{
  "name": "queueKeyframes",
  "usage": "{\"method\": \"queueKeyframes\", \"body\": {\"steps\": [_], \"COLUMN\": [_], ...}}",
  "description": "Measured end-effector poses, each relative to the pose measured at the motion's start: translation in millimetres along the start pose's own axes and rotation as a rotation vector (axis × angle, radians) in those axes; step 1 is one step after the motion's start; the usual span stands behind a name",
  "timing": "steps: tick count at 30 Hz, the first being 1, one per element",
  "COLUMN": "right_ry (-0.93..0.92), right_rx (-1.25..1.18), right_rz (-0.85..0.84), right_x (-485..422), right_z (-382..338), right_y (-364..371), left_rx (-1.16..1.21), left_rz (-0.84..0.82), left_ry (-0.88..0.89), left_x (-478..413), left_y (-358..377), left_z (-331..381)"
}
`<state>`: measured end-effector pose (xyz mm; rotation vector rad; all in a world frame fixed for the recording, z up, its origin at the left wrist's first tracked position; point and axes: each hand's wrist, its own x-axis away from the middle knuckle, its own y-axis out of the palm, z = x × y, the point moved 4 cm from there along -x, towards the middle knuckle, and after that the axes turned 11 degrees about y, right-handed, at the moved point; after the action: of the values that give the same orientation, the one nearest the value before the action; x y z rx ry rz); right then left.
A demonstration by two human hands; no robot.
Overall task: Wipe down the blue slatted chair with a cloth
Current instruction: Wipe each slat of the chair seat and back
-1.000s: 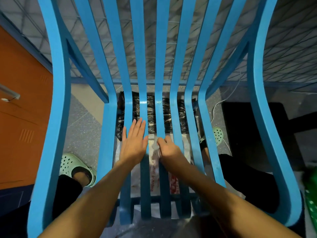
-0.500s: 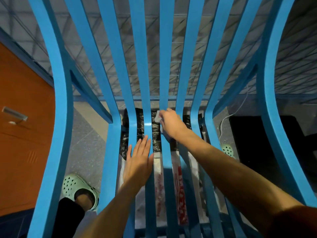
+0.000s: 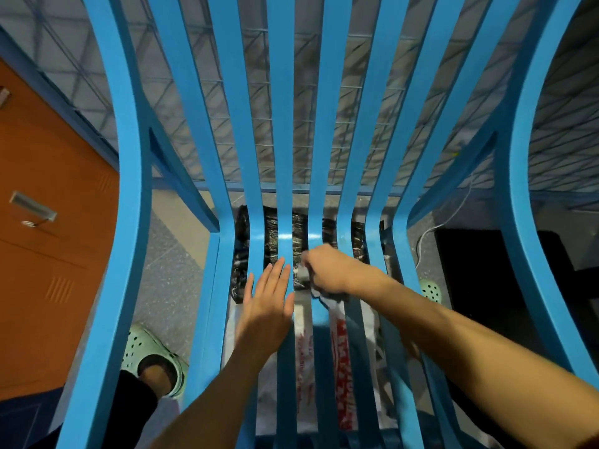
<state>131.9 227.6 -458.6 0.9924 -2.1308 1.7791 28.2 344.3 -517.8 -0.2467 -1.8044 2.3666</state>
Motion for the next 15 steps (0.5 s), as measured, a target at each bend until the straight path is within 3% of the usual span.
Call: {"method": "queueKeyframes", "body": {"steps": [2, 4, 10, 12, 15], "right_ry": [0.014, 0.019, 0.111, 0.157, 0.056], "right_rx": [-0.076, -0.107, -0.126, -0.176, -0.16], "right_rz": [0.274, 0.429, 0.364, 0.255, 0.097], "right_x": [-19.0, -34.0, -20.7, -3.0, 32.2], "right_z": [6.6, 12.3, 16.5, 18.4, 10.2], "right_y": [-28.1, -40.5, 5.1, 19.2, 46.8], "left_rx": [-0.005, -0.021, -0.011, -0.014, -0.009], "left_rz": [0.009, 0.007, -0.012, -0.021, -0.032], "left_ry": [0.0, -0.005, -0.024, -0.013, 0.005], "left_x": [-1.5, -3.0, -1.6, -2.3, -3.0], "left_y": [0.4, 0.1, -3.5, -3.1, -5.5], "left_z": [0.0, -0.8, 0.8, 2.2, -1.0]}}
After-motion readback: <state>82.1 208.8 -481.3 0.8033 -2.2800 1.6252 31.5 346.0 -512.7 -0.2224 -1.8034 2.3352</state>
